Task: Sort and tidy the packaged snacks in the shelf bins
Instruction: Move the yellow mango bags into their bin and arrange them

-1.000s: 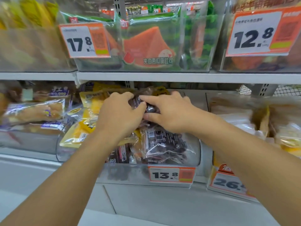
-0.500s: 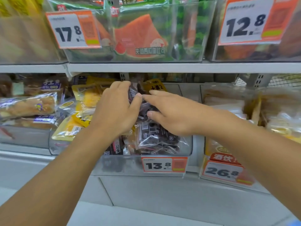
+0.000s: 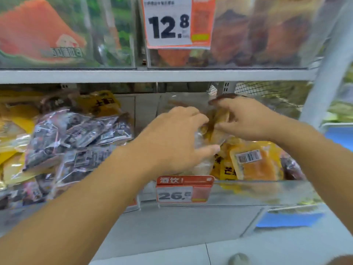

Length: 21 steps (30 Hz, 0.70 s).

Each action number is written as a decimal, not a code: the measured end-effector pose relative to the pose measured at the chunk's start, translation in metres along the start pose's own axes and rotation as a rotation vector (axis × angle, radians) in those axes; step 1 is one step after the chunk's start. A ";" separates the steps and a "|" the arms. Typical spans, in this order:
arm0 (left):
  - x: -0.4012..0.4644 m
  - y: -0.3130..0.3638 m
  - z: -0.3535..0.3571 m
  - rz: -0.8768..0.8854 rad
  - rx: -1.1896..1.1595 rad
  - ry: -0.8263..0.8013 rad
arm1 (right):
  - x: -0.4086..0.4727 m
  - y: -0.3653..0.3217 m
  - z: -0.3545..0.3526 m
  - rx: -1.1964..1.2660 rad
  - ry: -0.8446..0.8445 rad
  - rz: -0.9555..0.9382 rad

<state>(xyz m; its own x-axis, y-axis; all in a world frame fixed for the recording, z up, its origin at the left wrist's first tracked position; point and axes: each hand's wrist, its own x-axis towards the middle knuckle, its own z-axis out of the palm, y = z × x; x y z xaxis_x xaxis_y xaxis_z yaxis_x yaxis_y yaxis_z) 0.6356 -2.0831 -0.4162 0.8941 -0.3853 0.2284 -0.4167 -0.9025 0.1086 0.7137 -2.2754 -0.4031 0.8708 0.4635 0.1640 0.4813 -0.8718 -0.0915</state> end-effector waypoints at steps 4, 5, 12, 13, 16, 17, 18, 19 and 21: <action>0.021 0.003 0.018 -0.030 0.127 -0.133 | 0.012 0.017 0.012 0.007 -0.102 -0.005; 0.022 0.003 0.019 -0.033 0.147 -0.117 | 0.013 0.016 0.013 -0.033 -0.147 -0.001; 0.034 0.003 0.020 -0.087 0.192 -0.106 | 0.001 0.017 0.018 -0.280 -0.269 -0.027; 0.037 0.005 0.020 -0.103 0.184 -0.117 | -0.002 0.018 0.019 -0.288 -0.256 -0.024; 0.046 0.004 0.019 -0.121 0.190 -0.086 | -0.004 0.022 0.019 -0.212 -0.204 -0.069; 0.051 0.003 0.019 -0.125 0.155 -0.053 | -0.002 0.025 0.017 -0.114 -0.159 -0.080; 0.055 0.001 0.020 -0.137 0.077 -0.010 | 0.001 0.029 0.016 -0.005 -0.091 -0.079; 0.061 -0.001 0.021 -0.164 -0.008 0.028 | 0.005 0.034 0.016 0.069 -0.008 -0.079; 0.072 -0.005 0.024 -0.196 -0.063 0.053 | 0.020 0.041 0.018 0.063 0.078 -0.076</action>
<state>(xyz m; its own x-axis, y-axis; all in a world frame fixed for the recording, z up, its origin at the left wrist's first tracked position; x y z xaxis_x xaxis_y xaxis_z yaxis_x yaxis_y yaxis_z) 0.7063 -2.1108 -0.4239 0.9499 -0.1910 0.2473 -0.2462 -0.9448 0.2160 0.7530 -2.2991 -0.4213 0.8225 0.5117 0.2485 0.5528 -0.8220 -0.1368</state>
